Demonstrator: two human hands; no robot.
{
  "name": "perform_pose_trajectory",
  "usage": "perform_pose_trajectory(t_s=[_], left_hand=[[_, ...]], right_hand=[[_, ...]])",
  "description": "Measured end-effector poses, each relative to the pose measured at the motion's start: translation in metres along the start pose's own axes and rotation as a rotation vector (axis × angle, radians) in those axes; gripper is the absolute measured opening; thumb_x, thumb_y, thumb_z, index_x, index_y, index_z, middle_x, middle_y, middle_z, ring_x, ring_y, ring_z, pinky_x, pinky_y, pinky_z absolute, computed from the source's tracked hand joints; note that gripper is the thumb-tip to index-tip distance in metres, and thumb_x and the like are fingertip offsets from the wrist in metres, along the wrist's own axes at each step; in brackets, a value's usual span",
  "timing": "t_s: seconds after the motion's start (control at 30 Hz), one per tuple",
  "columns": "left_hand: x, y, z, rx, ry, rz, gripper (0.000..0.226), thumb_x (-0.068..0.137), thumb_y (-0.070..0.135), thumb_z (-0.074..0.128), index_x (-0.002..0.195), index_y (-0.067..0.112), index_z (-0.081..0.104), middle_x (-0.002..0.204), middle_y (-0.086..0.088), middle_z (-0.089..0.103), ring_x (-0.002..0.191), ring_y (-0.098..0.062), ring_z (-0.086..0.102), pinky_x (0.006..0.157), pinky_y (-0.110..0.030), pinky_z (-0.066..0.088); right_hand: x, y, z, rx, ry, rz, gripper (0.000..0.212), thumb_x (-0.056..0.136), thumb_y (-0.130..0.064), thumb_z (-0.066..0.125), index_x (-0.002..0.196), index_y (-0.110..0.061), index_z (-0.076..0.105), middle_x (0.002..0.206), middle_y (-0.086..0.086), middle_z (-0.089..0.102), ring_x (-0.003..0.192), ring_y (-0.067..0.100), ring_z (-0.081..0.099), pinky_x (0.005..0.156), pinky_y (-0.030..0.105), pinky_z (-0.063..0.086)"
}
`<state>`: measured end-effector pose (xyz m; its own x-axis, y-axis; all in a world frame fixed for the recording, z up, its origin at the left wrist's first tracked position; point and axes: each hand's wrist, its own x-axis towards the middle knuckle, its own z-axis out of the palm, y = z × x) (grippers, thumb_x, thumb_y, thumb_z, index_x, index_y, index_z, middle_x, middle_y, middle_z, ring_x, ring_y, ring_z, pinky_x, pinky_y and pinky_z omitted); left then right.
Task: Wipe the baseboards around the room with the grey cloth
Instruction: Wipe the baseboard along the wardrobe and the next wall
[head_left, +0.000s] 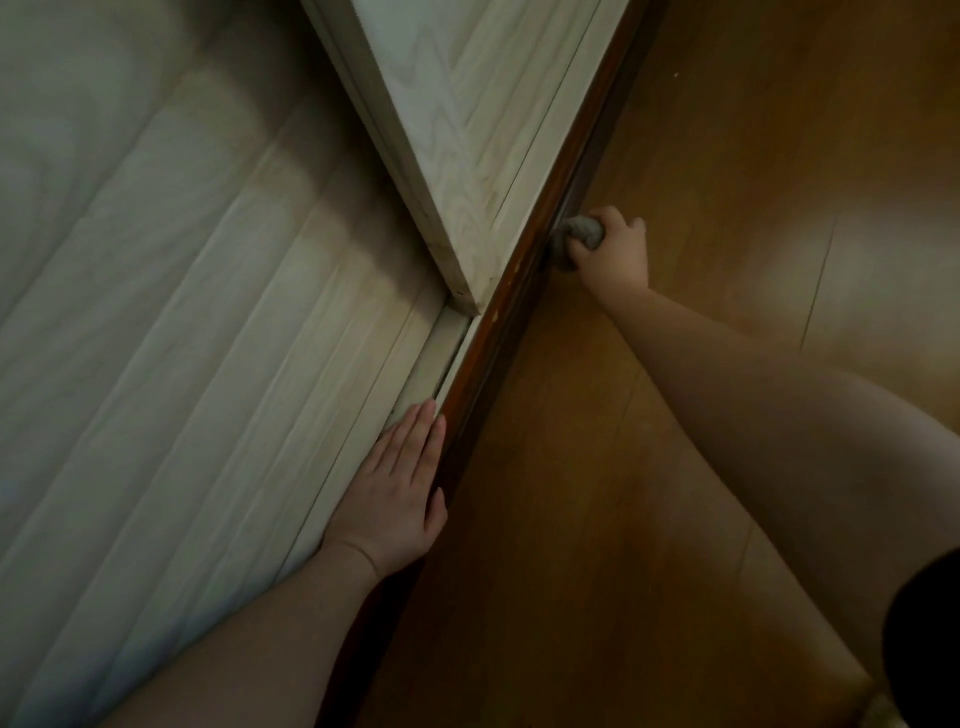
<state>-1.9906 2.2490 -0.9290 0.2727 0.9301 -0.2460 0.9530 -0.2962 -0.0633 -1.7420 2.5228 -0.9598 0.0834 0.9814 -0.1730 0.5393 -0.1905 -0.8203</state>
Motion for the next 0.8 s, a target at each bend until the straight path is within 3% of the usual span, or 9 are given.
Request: perform_pose_trajectory(t_s=[0.1, 0.37, 0.47, 0.63, 0.8], left_hand=[[0.001, 0.001, 0.000, 0.011, 0.004, 0.004, 0.073, 0.097, 0.041, 0.031, 0.156, 0.002, 0.014, 0.165, -0.017, 0.008, 0.153, -0.027, 0.008, 0.121, -0.044, 0.014], [0.001, 0.010, -0.008, 0.014, -0.024, -0.053, 0.069, 0.098, 0.041, 0.017, 0.155, 0.002, 0.013, 0.165, -0.016, 0.007, 0.153, -0.026, 0.006, 0.124, -0.044, 0.016], [0.001, 0.014, -0.015, 0.100, -0.032, -0.066, 0.069, 0.100, 0.041, 0.014, 0.154, -0.001, 0.014, 0.163, -0.020, 0.009, 0.152, -0.030, 0.010, 0.123, -0.046, 0.018], [0.035, 0.032, -0.034, 0.198, -0.034, 0.064, 0.063, 0.104, 0.036, 0.023, 0.156, 0.005, 0.005, 0.165, -0.017, 0.011, 0.153, -0.028, 0.007, 0.125, -0.045, 0.006], [0.078, 0.046, -0.079, 0.161, -0.065, 0.098, 0.063, 0.104, 0.029, 0.036, 0.158, 0.012, 0.009, 0.165, -0.009, 0.016, 0.152, -0.024, 0.011, 0.125, -0.040, 0.006]], right_hand=[[-0.022, 0.022, -0.003, 0.003, -0.040, -0.010, 0.035, 0.091, -0.031, 0.066, 0.124, -0.026, 0.055, 0.118, 0.001, 0.042, 0.082, 0.006, 0.047, 0.074, 0.015, 0.038], [-0.090, 0.071, -0.011, -0.030, -0.157, -0.040, 0.030, 0.089, -0.039, 0.069, 0.114, -0.040, 0.053, 0.104, -0.007, 0.041, 0.079, -0.002, 0.043, 0.070, 0.014, 0.033], [-0.107, 0.080, -0.024, -0.091, -0.202, -0.049, 0.029, 0.089, -0.040, 0.068, 0.113, -0.037, 0.053, 0.102, -0.007, 0.040, 0.078, 0.003, 0.044, 0.075, 0.023, 0.038], [-0.116, 0.066, -0.060, -0.162, -0.200, -0.096, 0.027, 0.090, -0.039, 0.068, 0.112, -0.036, 0.052, 0.100, -0.007, 0.039, 0.080, 0.010, 0.044, 0.075, 0.025, 0.037], [-0.092, 0.003, -0.132, -0.293, -0.292, -0.273, 0.030, 0.086, -0.037, 0.073, 0.107, -0.042, 0.052, 0.100, -0.005, 0.043, 0.088, 0.016, 0.051, 0.077, 0.028, 0.040]])
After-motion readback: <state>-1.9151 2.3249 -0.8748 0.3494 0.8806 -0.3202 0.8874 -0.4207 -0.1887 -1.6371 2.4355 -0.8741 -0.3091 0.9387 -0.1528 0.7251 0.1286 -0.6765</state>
